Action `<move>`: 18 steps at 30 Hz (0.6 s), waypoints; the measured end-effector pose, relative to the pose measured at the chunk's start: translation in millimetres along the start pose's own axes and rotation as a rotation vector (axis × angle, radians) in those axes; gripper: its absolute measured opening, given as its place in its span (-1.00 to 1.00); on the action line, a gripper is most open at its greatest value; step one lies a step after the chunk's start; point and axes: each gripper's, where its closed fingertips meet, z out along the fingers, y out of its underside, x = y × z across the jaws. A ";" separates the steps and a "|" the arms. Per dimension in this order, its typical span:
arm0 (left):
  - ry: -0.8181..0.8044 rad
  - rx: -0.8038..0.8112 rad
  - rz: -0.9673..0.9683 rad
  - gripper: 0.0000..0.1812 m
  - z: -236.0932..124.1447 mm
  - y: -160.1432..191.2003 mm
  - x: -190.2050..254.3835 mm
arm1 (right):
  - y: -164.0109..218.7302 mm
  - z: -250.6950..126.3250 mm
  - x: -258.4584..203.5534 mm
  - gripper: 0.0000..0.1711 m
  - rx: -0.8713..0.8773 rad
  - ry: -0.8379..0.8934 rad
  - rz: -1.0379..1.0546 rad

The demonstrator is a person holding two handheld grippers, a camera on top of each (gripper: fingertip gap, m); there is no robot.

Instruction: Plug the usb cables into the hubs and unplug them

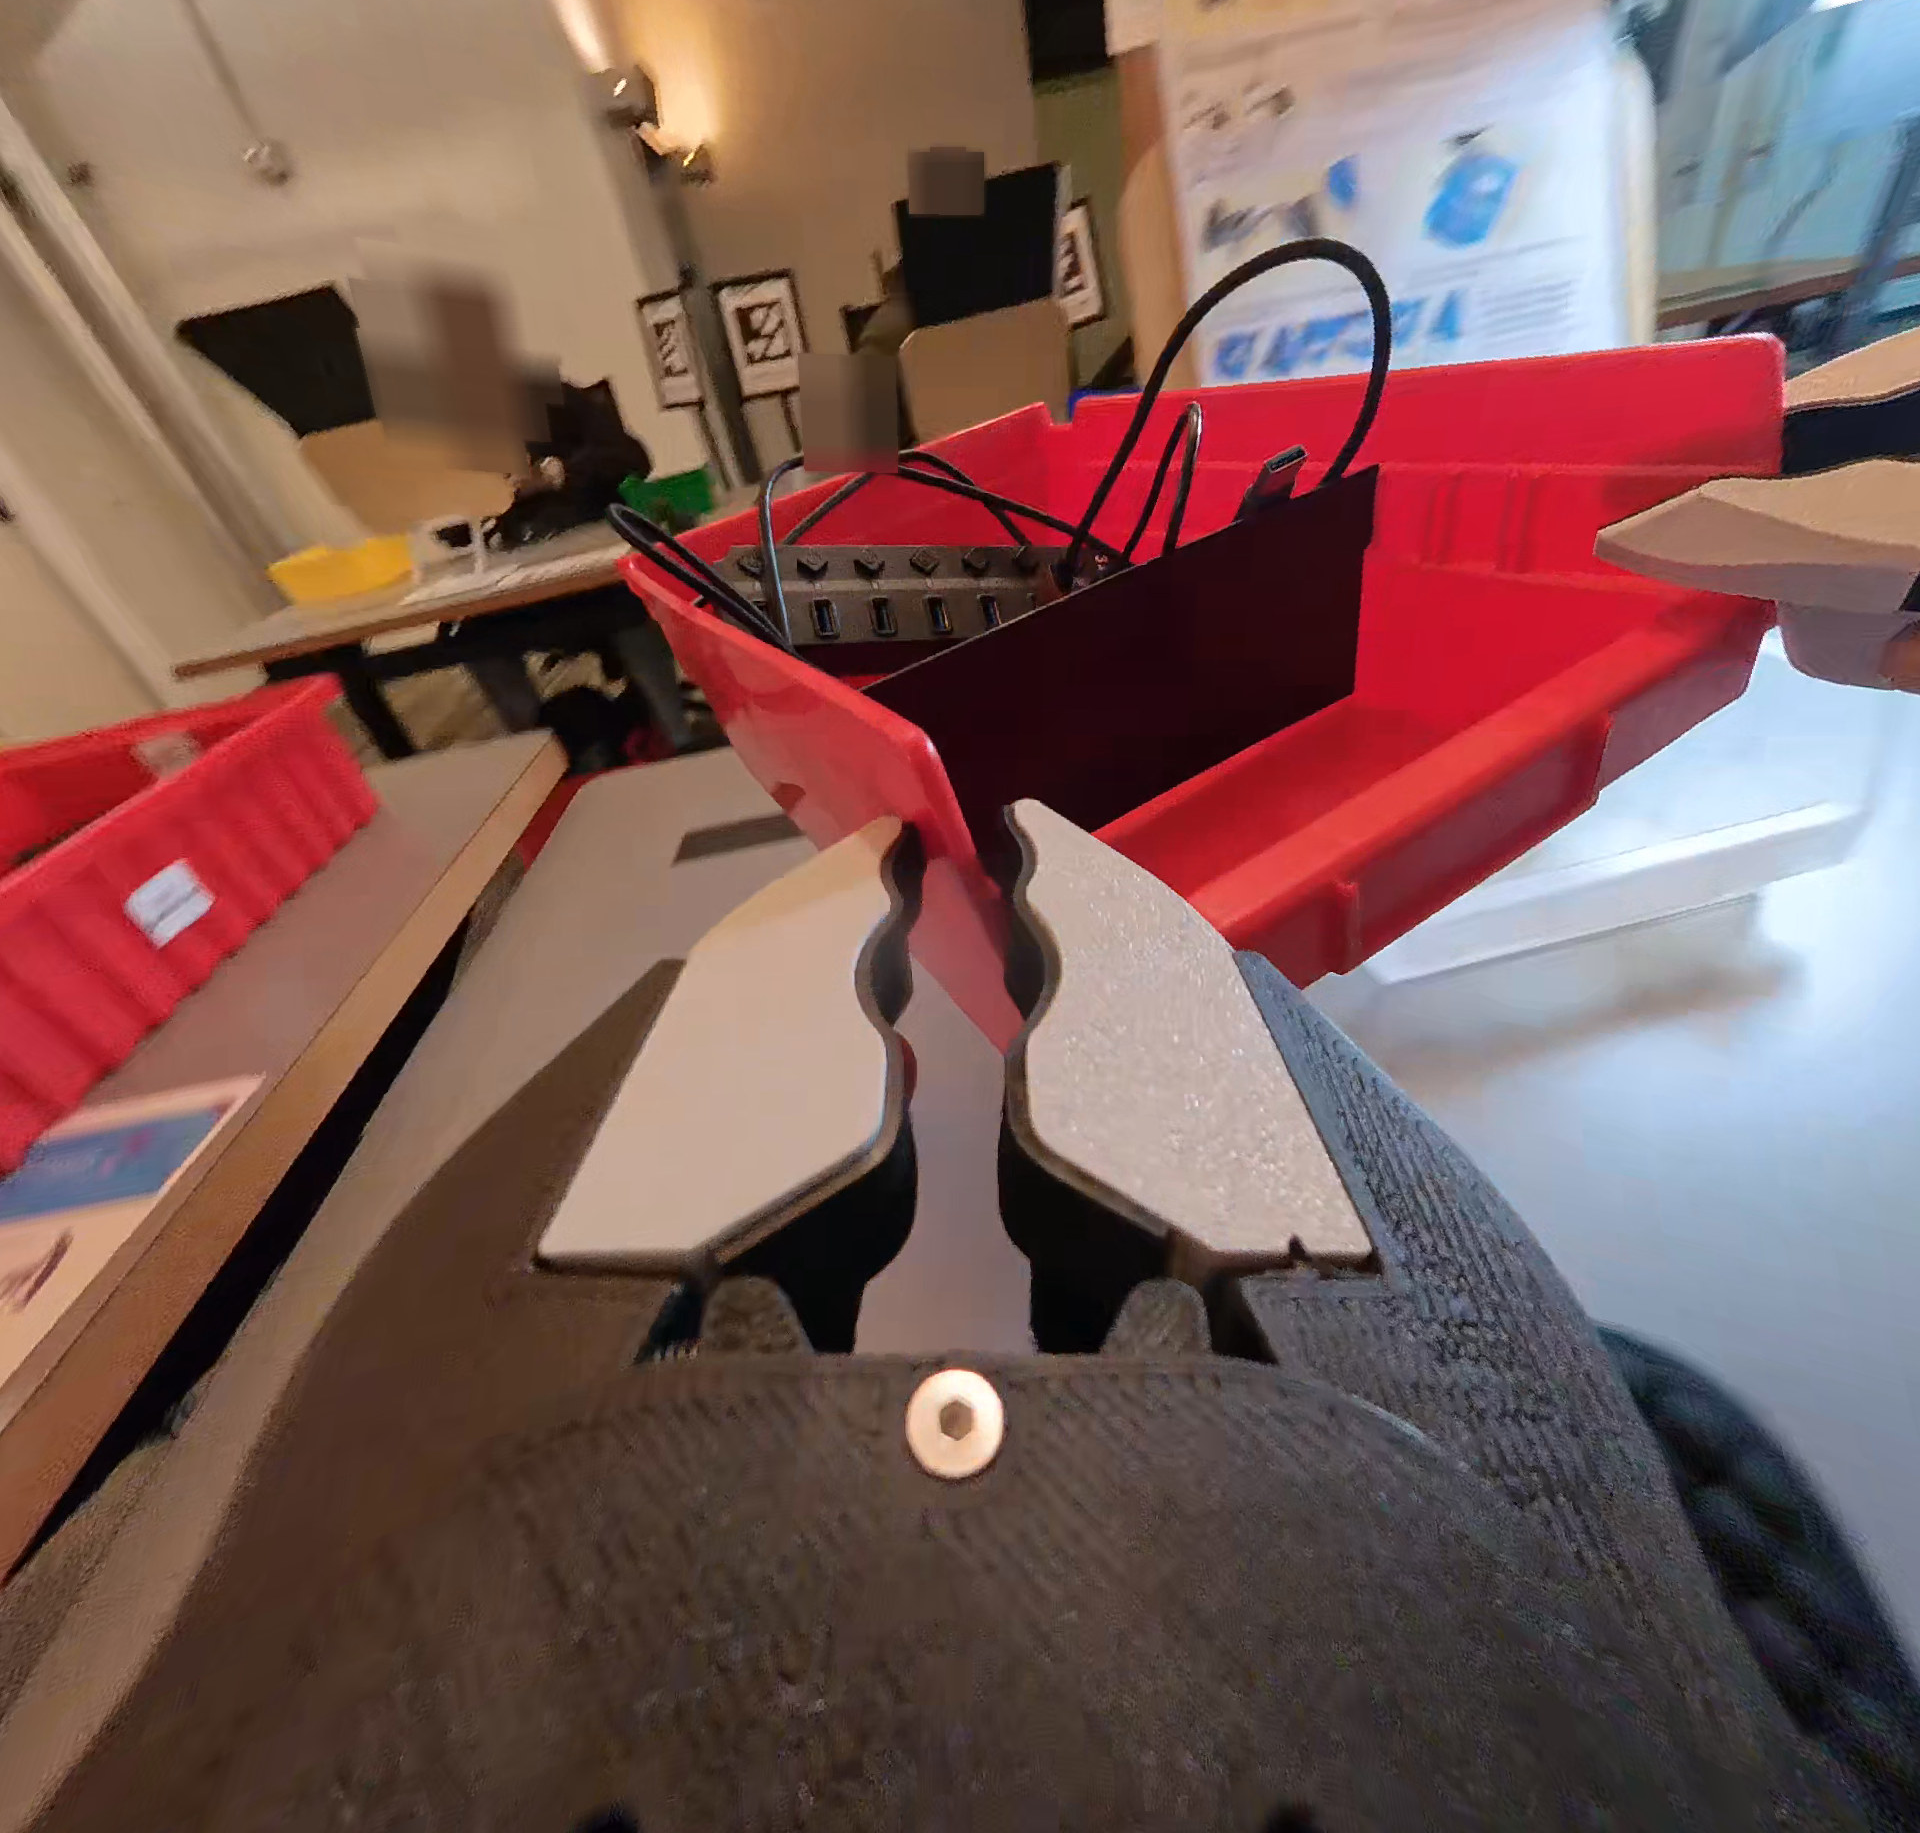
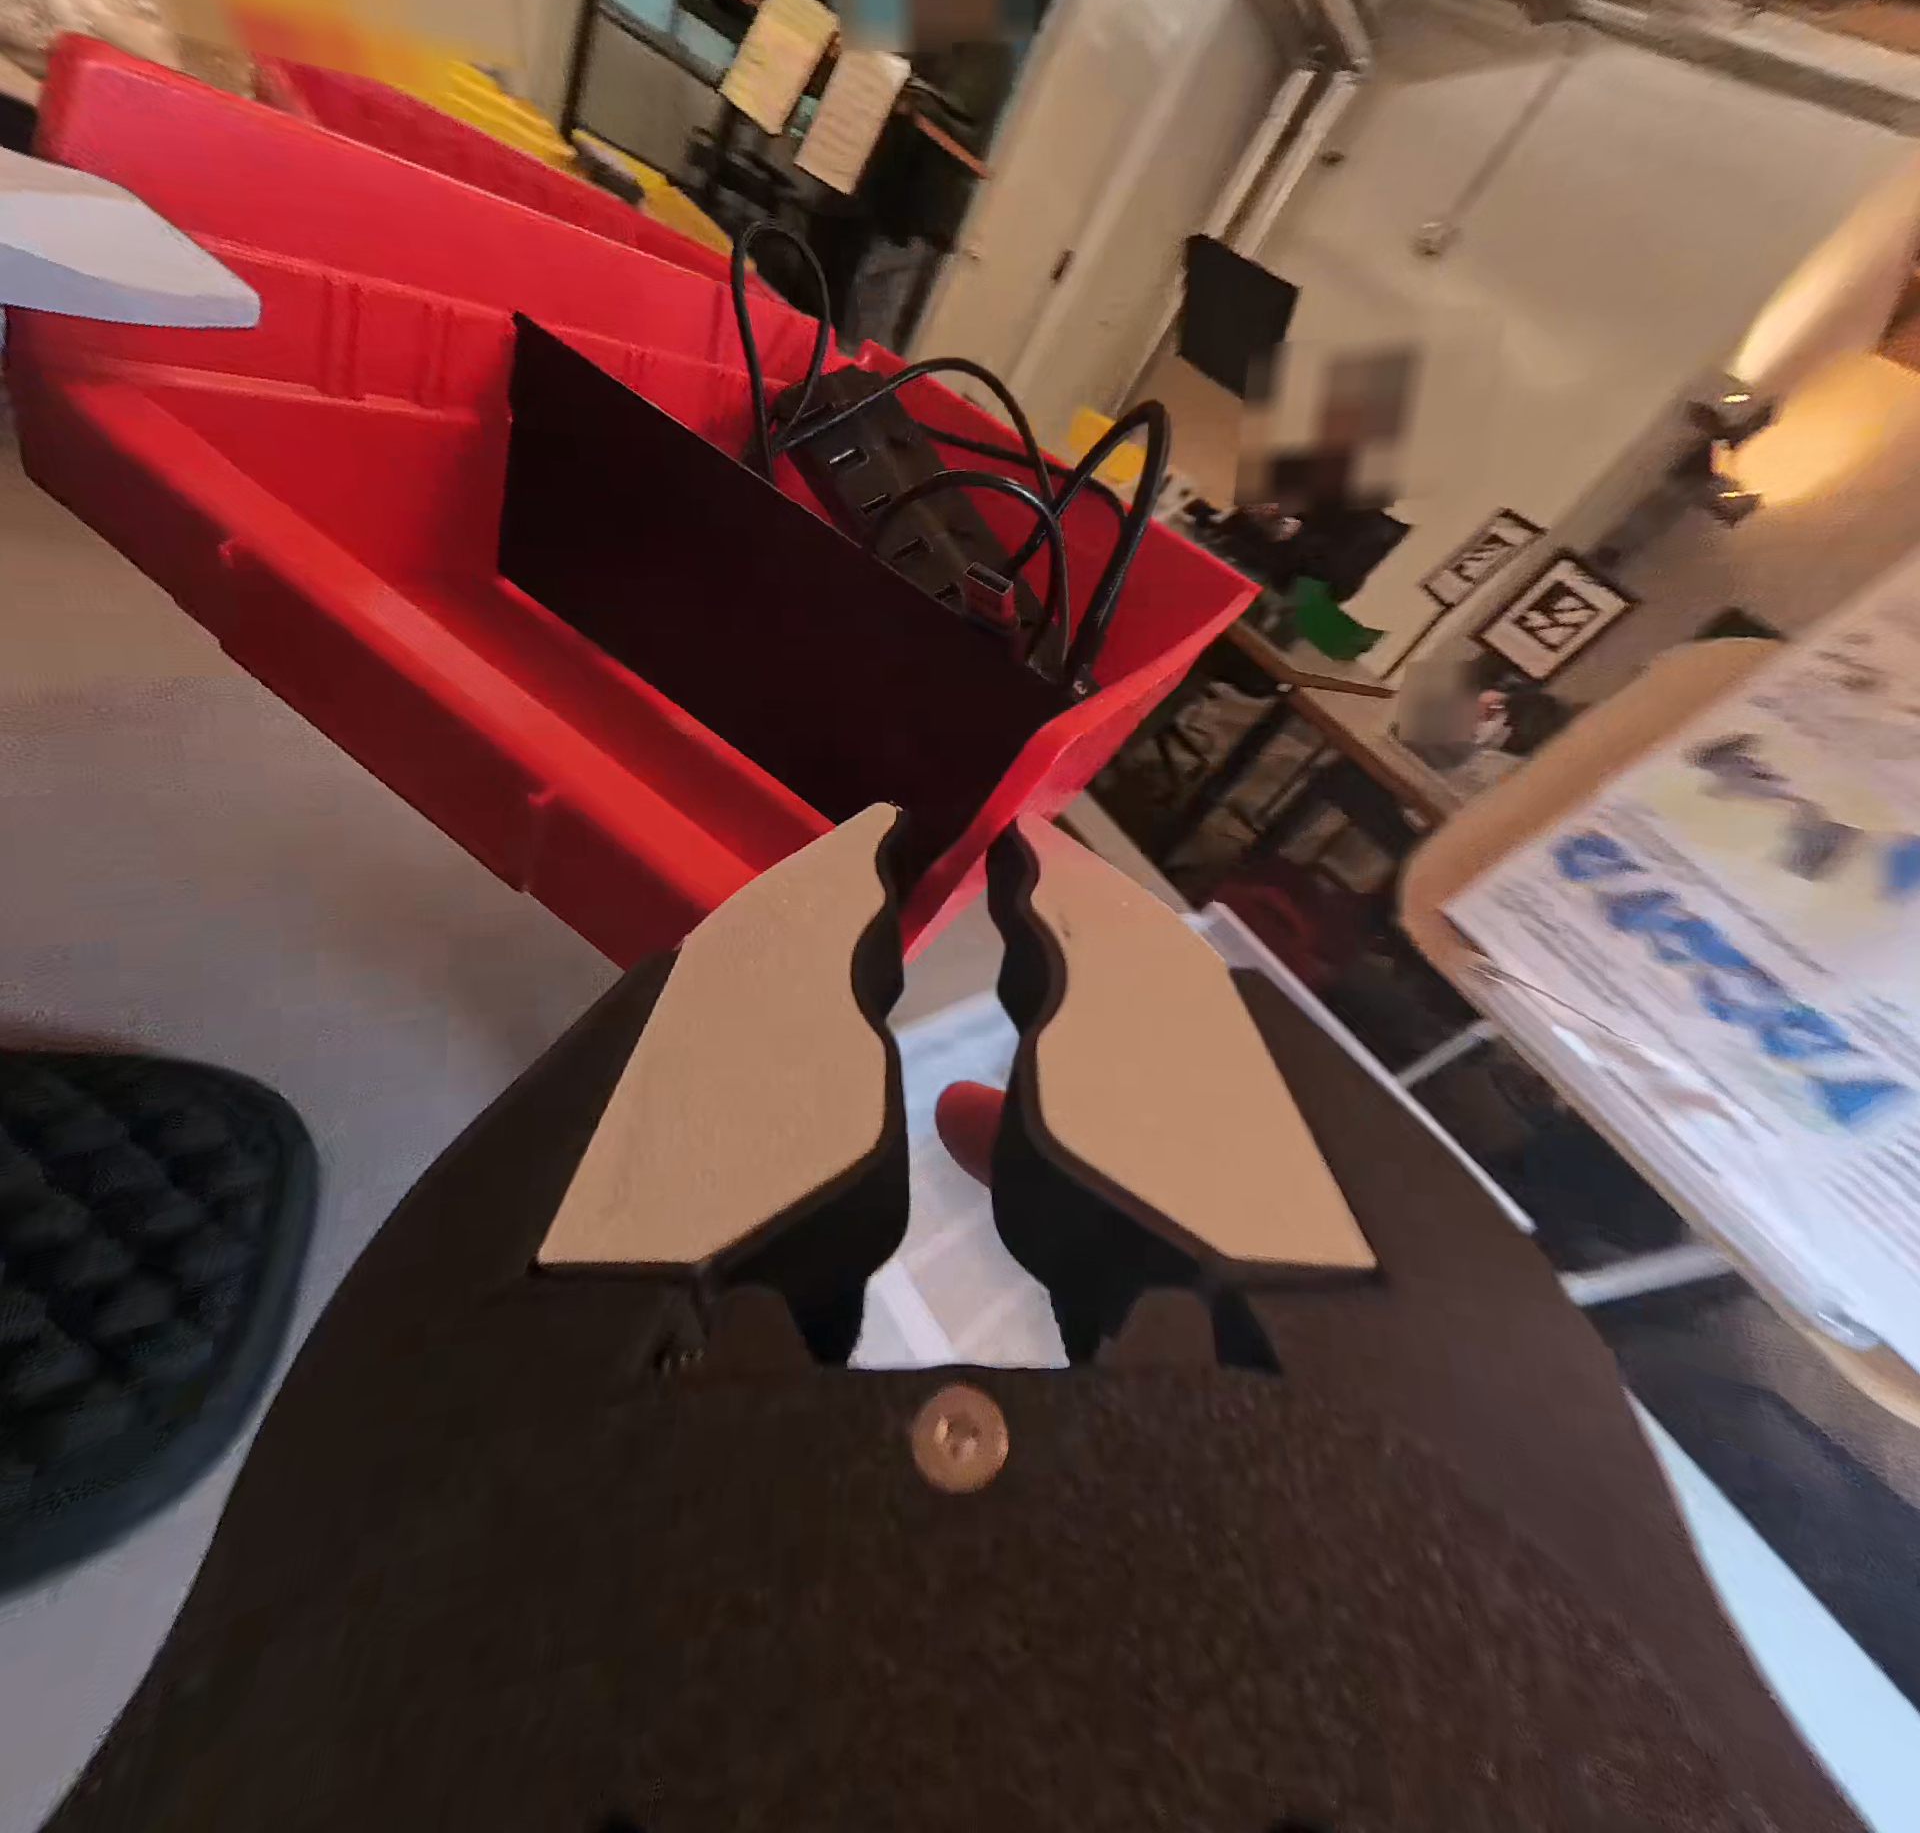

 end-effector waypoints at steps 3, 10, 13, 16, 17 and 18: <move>-0.054 -0.059 -0.012 -0.87 1.5 48.5 -37.9 | 22.7 48.2 -39.0 -0.85 -0.035 -0.062 0.030; -0.046 -0.082 -0.103 -0.87 24.2 116.2 -46.8 | 93.0 73.5 -78.7 -0.79 -0.182 -0.151 0.023; 0.028 -0.189 -0.097 -0.85 36.7 135.2 -33.6 | 108.4 52.9 -81.6 -0.63 -0.246 -0.246 -0.023; 0.112 -0.277 -0.068 -0.69 42.3 144.7 -21.2 | 128.0 24.4 -66.4 -0.40 -0.344 -0.325 -0.097; 0.109 -0.257 -0.041 -0.63 40.4 134.7 -21.1 | 140.7 15.2 -57.6 -0.32 -0.410 -0.349 -0.125; 0.111 -0.242 0.002 -0.58 38.0 122.9 -19.9 | 155.3 7.2 -46.6 -0.26 -0.479 -0.363 -0.156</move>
